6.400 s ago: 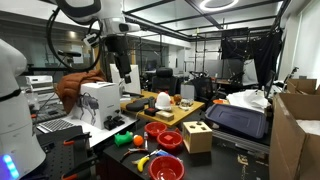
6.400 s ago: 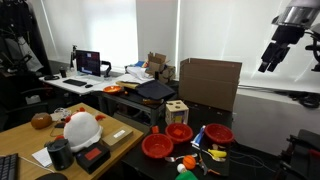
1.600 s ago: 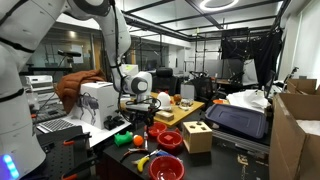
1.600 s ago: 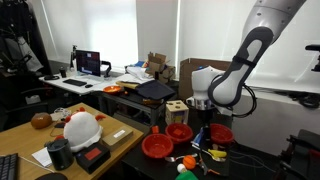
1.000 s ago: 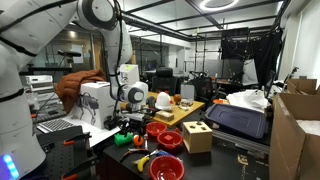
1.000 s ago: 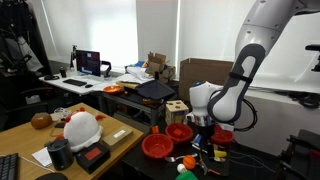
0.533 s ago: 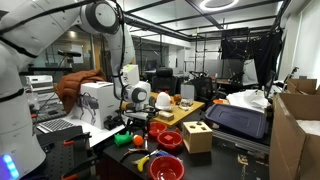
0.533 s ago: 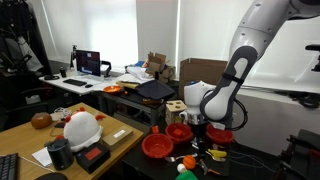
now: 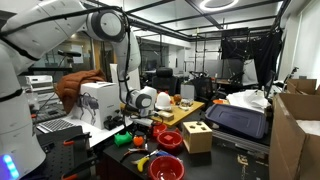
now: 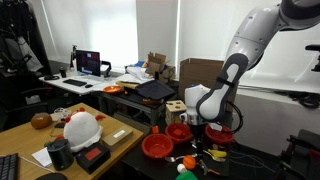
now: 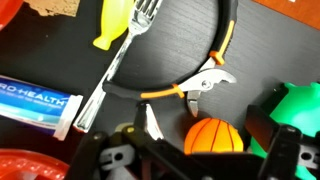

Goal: Put the orange ball in the red bowl on the left.

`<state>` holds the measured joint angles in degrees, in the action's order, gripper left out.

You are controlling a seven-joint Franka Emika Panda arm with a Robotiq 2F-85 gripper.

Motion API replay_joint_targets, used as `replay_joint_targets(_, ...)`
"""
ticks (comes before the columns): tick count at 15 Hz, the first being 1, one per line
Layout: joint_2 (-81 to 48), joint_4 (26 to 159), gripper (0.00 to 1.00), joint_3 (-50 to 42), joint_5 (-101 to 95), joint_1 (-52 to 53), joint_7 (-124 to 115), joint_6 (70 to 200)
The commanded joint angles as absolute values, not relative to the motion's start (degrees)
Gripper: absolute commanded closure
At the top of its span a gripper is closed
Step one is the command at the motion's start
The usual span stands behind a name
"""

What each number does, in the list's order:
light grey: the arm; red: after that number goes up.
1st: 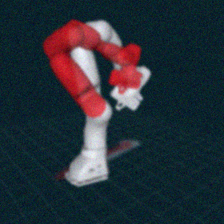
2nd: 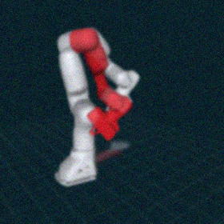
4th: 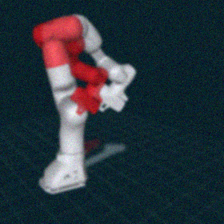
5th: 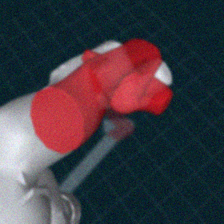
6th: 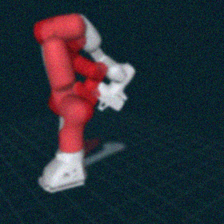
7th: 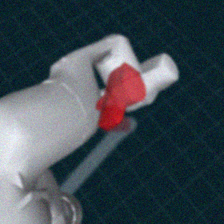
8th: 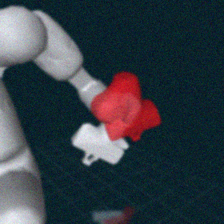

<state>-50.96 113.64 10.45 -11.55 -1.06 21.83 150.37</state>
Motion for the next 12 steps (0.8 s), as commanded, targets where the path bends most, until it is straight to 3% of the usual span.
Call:
replay_joint_targets(1,-53.3,111.8,0.00,12.8,-10.0,-2.9,25.0,151.3)
replay_joint_targets(12,-55.4,111.0,0.00,16.3,-10.8,-3.2,28.9,153.0)
